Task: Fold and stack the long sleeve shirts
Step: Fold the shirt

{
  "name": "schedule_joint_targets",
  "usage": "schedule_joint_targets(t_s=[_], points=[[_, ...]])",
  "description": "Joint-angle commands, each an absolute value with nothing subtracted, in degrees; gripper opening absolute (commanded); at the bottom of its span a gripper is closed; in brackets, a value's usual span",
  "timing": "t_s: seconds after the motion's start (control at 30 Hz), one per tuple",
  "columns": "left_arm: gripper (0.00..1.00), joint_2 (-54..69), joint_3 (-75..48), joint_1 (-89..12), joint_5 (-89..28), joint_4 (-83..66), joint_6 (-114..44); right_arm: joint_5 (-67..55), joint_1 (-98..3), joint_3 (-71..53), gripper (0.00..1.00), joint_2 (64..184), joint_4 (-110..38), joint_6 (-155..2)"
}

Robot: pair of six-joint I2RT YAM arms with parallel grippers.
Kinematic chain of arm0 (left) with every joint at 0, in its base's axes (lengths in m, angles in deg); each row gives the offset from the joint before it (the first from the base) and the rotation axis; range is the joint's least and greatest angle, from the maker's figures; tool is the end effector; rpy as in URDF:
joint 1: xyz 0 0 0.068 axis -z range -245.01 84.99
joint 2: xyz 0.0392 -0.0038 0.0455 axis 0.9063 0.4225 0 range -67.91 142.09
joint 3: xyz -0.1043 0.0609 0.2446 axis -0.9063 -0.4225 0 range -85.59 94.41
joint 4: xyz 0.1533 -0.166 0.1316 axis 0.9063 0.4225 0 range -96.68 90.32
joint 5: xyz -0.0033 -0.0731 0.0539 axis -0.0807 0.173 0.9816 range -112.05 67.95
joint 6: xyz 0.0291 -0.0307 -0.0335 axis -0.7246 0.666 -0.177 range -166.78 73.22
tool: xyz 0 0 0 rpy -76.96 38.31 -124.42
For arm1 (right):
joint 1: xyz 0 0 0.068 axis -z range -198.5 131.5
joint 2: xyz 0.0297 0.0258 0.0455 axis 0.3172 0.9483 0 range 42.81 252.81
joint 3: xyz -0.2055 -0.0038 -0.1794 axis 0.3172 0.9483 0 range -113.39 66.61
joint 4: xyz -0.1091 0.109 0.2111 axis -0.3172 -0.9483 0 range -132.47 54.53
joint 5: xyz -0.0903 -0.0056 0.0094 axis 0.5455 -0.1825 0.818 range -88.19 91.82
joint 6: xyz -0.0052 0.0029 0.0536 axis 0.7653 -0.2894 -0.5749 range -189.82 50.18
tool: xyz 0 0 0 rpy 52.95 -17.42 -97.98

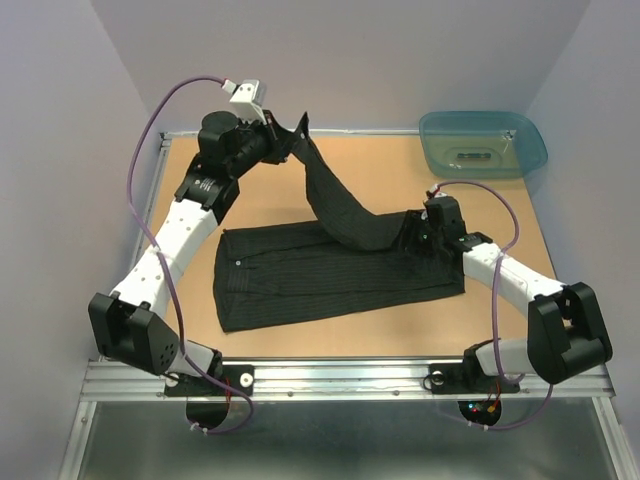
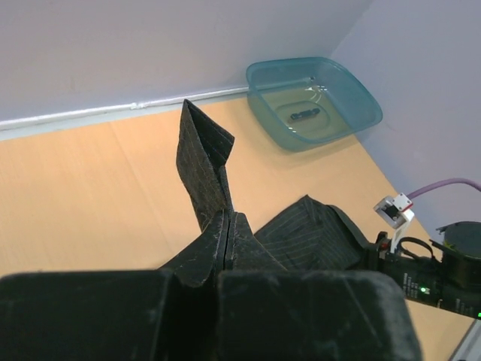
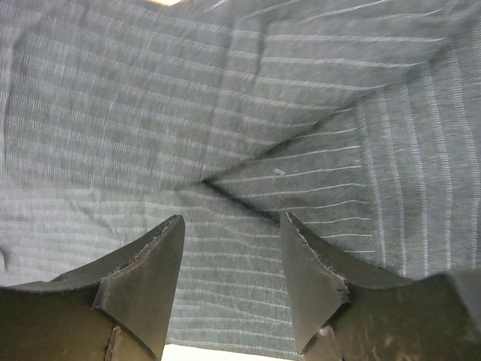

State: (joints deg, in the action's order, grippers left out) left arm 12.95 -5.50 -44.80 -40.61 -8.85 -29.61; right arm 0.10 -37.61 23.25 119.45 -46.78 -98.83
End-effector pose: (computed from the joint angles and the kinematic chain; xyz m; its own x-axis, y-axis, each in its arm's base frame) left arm 0.3073 -0.1251 0.4335 -0.1629 -0.2383 -0.9574 0.6050 0.7424 -0.2877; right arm 0.2594 0.0909 0.2092 -0.7486 0.2536 -0.6126 0.0179 0.9313 0.3637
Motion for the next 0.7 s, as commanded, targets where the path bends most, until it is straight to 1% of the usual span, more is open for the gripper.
schedule_joint_targets(t_s=[0.0,0.07,0.17,0.3,0.43,0.57,0.67], points=[[0.0,5.8,-8.2,-44.4,-40.1,-7.8,-24.7,8.1,-36.8,19.5,0.6,119.4,-43.9,-101.3],[0.0,1.8,-13.9,-44.4,-40.0,-7.1,-23.0,11.0,-36.1,18.3,0.61,120.1,-44.1,-102.5],[0.0,-0.6,-17.6,-44.4,-39.7,-6.8,-22.3,13.0,-33.7,16.9,0.61,121.1,-44.4,-104.7],[0.0,-2.8,-22.3,-44.3,-40.8,-6.9,-21.6,14.6,-31.4,12.3,0.61,125.9,-44.4,-100.6],[0.0,-3.3,-24.3,-43.7,-41.5,-7.1,-22.5,8.6,-30.8,4.9,0.61,131.1,-44.4,-90.6],[0.0,-2.9,-24.9,-43.6,-41.5,-7.5,-23.1,4.5,-30.6,1.8,0.61,134.8,-44.5,-79.6],[0.0,-2.0,-25.0,-43.4,-42.2,-7.6,-23.1,-2.0,-28.7,0.3,0.6,137.1,-44.7,-73.8]])
